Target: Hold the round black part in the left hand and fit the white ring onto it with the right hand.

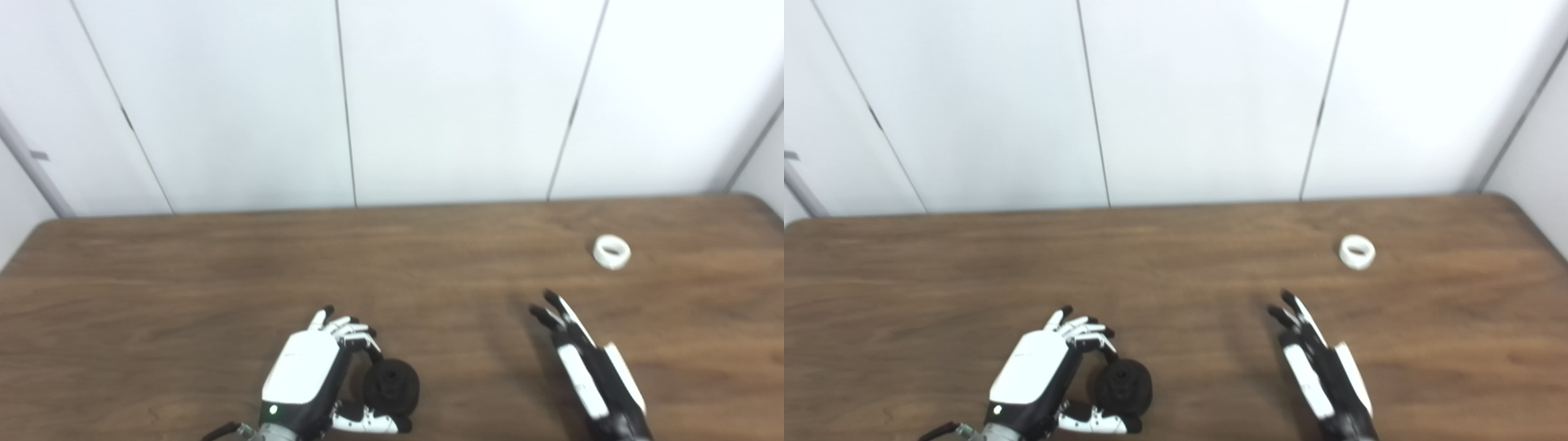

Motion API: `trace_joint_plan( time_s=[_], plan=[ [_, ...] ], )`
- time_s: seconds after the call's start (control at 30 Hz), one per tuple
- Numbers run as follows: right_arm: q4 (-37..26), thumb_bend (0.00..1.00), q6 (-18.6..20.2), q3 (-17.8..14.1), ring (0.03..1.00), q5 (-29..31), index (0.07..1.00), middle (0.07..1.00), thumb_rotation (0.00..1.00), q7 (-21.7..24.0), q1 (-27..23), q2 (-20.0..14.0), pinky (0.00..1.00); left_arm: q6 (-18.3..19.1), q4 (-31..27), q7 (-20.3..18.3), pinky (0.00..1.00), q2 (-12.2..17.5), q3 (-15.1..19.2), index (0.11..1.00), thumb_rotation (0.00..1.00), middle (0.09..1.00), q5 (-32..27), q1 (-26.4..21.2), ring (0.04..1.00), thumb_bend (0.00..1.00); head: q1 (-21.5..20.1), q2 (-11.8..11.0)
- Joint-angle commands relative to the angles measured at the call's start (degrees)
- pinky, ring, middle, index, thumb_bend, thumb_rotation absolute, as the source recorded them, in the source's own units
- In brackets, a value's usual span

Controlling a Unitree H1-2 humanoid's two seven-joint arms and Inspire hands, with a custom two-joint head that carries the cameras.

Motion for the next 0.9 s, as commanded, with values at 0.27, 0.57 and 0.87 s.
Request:
trace_joint_plan(
  time_s=[0.27,0.57,0.87],
  plan=[
    [-5.06,0.47,2.79,0.03,0.929,0.26,0.951,0.890,0.96,-1.42,0.29,2.30,1.00,-3.75,0.61,2.00,1.00,-0.34,0.06,0.485,0.06,0.774,1.18,3.14,0.869,0.52,-1.14,2.66],
    [-7.31,0.52,5.99,-2.85,0.919,0.69,0.902,0.882,0.89,-1.18,-1.05,0.20,0.94,-5.34,2.57,4.64,1.00,-1.03,0.86,0.487,0.06,0.777,1.17,5.03,0.876,0.52,-1.20,3.37],
    [-12.17,0.60,13.06,-6.61,0.890,-5.71,0.822,0.871,0.70,-1.61,-6.17,-3.48,0.85,-6.01,3.99,6.64,1.00,-1.53,0.75,0.487,0.06,0.774,2.07,6.33,0.867,0.52,-2.15,4.03]
  ],
)
